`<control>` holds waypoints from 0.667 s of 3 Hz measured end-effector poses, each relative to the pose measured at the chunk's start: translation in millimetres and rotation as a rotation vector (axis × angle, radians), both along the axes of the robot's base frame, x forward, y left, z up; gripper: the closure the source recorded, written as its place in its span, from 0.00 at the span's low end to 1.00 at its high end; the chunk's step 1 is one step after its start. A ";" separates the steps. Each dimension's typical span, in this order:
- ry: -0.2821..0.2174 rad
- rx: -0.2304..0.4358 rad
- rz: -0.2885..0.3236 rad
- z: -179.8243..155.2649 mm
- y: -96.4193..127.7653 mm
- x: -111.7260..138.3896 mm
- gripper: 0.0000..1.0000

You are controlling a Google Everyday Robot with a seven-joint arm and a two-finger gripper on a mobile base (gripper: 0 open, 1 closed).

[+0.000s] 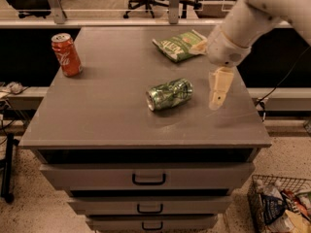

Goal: Knock green can over

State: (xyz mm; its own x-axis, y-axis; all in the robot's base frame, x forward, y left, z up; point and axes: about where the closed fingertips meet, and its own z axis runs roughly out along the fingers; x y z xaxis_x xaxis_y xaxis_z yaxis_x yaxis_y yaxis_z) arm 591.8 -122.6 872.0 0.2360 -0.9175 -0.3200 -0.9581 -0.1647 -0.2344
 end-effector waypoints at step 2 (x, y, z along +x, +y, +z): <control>0.033 0.319 -0.240 29.5 -103.5 15.6 0.00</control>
Offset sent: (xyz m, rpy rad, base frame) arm 0.0194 -0.1775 0.0556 0.5086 0.0398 -0.3812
